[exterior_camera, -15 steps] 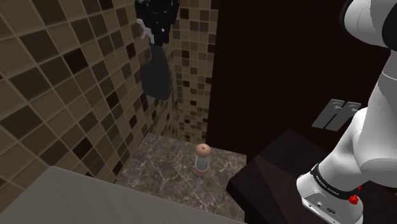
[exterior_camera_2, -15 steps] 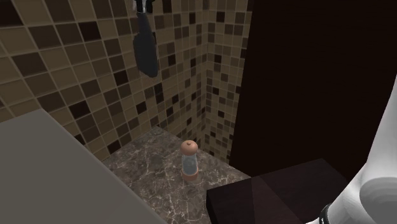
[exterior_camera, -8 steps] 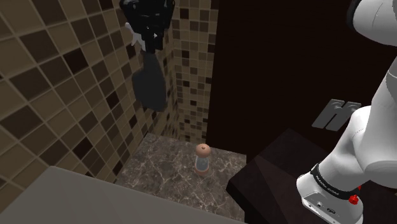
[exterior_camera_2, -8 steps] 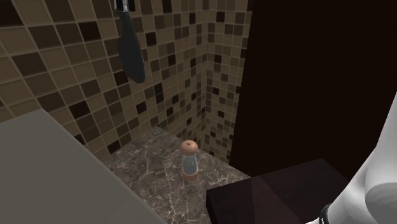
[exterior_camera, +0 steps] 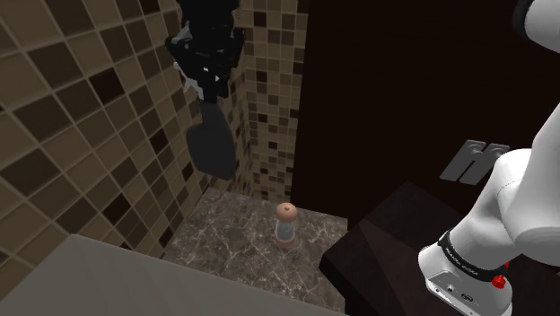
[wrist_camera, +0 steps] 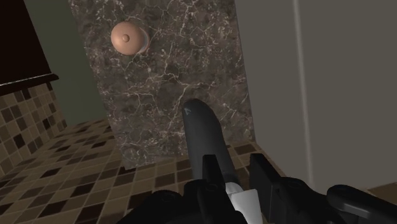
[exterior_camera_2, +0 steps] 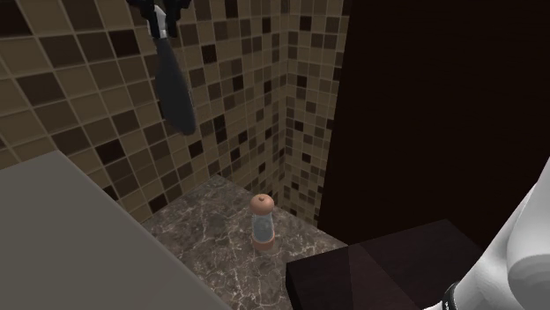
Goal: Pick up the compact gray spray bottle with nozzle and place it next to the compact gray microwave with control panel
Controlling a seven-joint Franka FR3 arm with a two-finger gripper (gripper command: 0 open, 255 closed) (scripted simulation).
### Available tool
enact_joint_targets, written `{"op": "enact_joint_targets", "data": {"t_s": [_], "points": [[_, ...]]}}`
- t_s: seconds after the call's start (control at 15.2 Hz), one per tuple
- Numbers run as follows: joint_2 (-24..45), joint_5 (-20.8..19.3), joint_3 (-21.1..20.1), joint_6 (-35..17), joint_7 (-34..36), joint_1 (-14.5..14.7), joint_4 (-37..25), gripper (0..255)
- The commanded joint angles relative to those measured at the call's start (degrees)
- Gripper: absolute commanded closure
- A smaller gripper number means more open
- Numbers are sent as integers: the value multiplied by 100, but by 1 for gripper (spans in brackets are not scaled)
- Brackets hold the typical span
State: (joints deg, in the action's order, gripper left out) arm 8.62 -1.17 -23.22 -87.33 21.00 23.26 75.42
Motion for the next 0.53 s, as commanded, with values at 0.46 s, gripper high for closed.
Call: {"op": "enact_joint_targets", "data": {"t_s": [0.46], "points": [[-296, 126, 34, -801, -90, -84, 1072, 255]]}}
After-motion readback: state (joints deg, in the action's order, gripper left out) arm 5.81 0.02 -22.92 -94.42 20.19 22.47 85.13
